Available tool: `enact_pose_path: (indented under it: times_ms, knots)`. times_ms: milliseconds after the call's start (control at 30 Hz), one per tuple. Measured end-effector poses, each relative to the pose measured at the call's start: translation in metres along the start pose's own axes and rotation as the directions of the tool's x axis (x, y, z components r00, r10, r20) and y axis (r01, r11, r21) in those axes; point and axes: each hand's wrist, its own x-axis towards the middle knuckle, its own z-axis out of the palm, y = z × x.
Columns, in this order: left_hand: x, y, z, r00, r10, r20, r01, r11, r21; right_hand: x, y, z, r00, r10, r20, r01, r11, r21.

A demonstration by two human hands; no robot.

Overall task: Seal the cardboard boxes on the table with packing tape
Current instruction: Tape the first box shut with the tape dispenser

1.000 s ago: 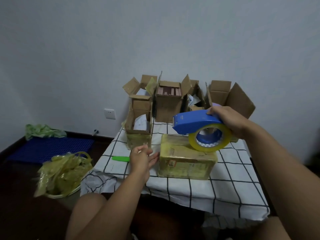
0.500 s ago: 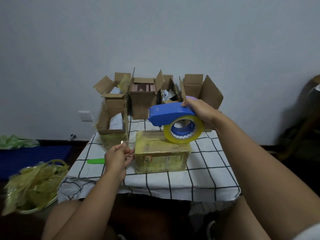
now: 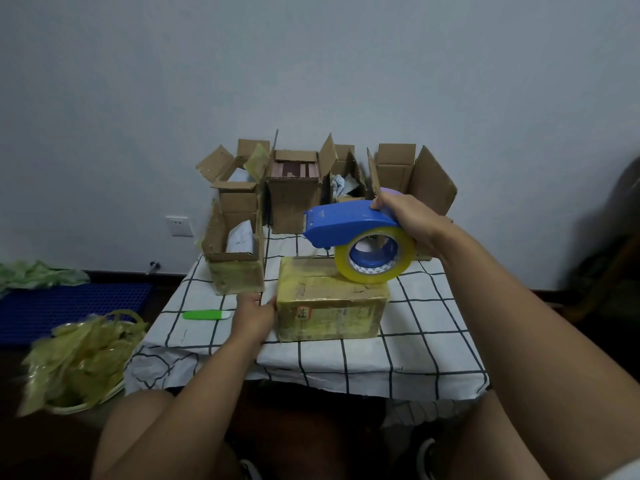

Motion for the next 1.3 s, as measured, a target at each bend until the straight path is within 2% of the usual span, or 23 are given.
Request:
enact_pose_path:
  times_ms: [67,100,167,200,233,300,433,567,733,867,1000,1100,1300]
  knots:
    - [-0.011,0.001,-0.002,0.989,0.101,-0.106,-0.105,0.994,-0.035,0.001,0.001,0.0,1.0,-0.01,0.005,0.01,1.0,-0.002]
    - [-0.017,0.004,-0.003,0.98,0.173,-0.101,-0.183,0.979,-0.095,0.001,0.002,0.0,1.0,-0.015,0.005,0.015,1.0,-0.001]
    - [-0.031,0.009,0.0,0.952,0.292,0.087,-0.276,0.948,-0.157,0.001,0.003,0.0,1.0,-0.019,0.002,0.019,1.0,-0.002]
    - [-0.036,0.01,0.002,0.927,0.323,0.19,-0.306,0.945,-0.116,0.001,0.003,0.0,1.0,-0.018,-0.001,0.018,1.0,0.0]
    - [-0.039,0.011,0.003,0.908,0.335,0.251,-0.335,0.941,-0.042,0.001,0.003,0.0,1.0,-0.02,-0.006,0.02,1.0,0.001]
    - [-0.04,0.013,0.001,0.896,0.348,0.276,-0.373,0.927,0.042,0.001,0.003,0.001,0.999,-0.034,-0.005,0.034,0.999,-0.003]
    - [-0.035,0.022,-0.006,0.877,0.365,0.314,-0.404,0.912,0.067,0.001,0.005,-0.002,1.0,-0.029,0.01,0.028,0.999,0.023]
    - [-0.027,0.034,-0.008,0.851,0.353,0.388,-0.441,0.883,0.163,-0.001,0.01,-0.01,0.999,-0.001,0.052,-0.003,0.998,0.07]
    - [-0.018,0.041,-0.001,0.817,0.424,0.392,-0.541,0.799,0.262,-0.002,0.015,-0.013,0.994,-0.07,0.087,0.062,0.994,0.094]
    - [-0.019,0.038,0.001,0.837,0.428,0.342,-0.536,0.77,0.347,-0.002,0.019,-0.01,0.987,-0.126,0.102,0.113,0.986,0.122]
    - [-0.019,0.039,0.0,0.821,0.474,0.317,-0.57,0.665,0.482,-0.001,0.02,-0.009,0.981,-0.169,0.091,0.157,0.98,0.125]
    - [-0.021,0.041,-0.001,0.807,0.5,0.313,-0.584,0.601,0.546,-0.004,0.018,-0.017,0.973,-0.205,0.111,0.198,0.978,0.067]
    - [-0.025,0.042,-0.006,0.805,0.492,0.331,-0.584,0.559,0.589,-0.012,0.015,-0.032,0.967,-0.228,0.116,0.237,0.968,-0.079]
